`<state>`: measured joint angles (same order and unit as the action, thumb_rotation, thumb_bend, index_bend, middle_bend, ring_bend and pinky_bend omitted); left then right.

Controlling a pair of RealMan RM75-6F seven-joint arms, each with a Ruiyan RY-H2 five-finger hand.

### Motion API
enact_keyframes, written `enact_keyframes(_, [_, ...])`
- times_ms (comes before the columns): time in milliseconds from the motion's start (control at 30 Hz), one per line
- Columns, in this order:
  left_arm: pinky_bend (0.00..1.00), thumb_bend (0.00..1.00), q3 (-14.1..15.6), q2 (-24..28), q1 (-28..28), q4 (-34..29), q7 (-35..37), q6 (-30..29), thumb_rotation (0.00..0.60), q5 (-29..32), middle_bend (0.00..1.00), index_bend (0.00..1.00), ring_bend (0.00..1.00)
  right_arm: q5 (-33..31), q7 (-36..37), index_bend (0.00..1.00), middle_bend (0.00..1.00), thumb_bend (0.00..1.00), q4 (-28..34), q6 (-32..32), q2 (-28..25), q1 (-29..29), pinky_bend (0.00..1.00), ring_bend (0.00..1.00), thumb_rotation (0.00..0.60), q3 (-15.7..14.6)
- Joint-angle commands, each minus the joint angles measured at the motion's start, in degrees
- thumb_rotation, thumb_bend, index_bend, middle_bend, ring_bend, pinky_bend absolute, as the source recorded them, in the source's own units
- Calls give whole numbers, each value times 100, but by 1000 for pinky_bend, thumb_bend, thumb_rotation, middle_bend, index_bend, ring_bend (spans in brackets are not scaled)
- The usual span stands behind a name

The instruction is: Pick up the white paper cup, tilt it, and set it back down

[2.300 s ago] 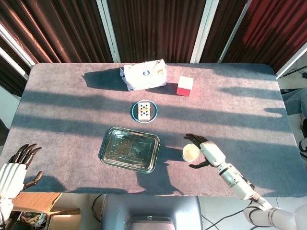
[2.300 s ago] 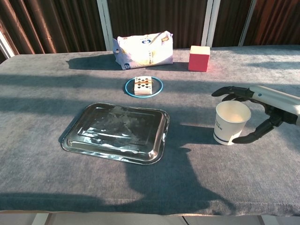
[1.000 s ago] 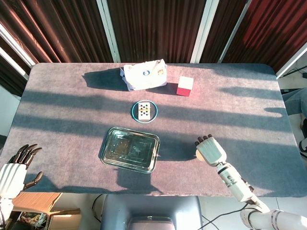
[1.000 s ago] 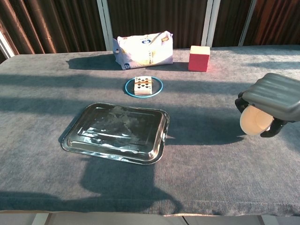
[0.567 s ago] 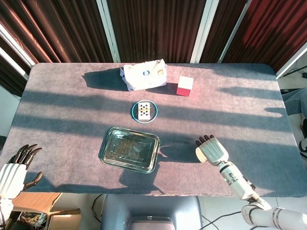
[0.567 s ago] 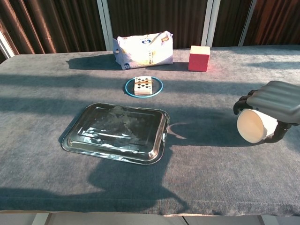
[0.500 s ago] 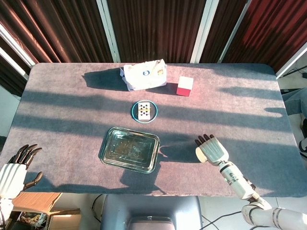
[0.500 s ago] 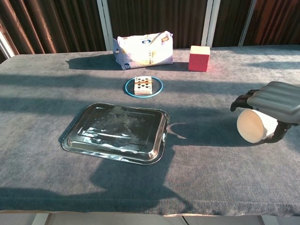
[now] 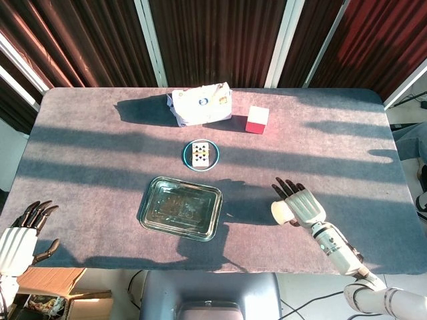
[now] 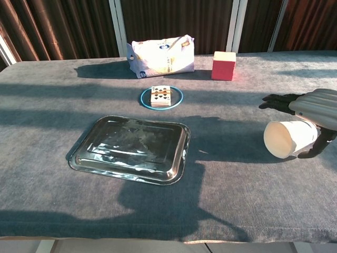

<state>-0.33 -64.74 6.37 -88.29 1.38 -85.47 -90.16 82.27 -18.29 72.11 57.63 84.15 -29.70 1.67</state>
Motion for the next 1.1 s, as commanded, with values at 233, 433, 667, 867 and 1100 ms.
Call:
enact_keyframes(233, [291, 296, 4, -9, 11, -10, -47, 32, 600, 8, 101, 188, 72, 177, 534, 467, 361, 222, -586, 135, 134, 61, 601, 396, 600, -79])
enact_keyframes(433, [291, 297, 3, -8, 11, -18, -55, 33, 600, 12, 101, 189, 71, 348, 630, 608, 462, 360, -896, 381, 289, 101, 693, 515, 600, -105])
enact_keyframes(667, [291, 297, 2, -7, 9, -26, -63, 36, 600, 20, 100, 188, 72, 684, 472, 704, 510, 430, -1080, 989, 380, 150, 719, 553, 600, -73])
enact_keyframes(867, [291, 297, 2, 2, 3, -30, -35, 23, 600, 17, 101, 188, 71, 1250, -1353, 709, 511, 430, -1187, 1821, 421, 166, 719, 554, 600, -46])
enact_keyframes(1100, [292, 297, -2, 4, -4, -27, -12, 5, 600, 14, 101, 188, 72, 1955, -4408, 725, 512, 430, -1283, 1969, 304, 65, 702, 547, 600, -188])
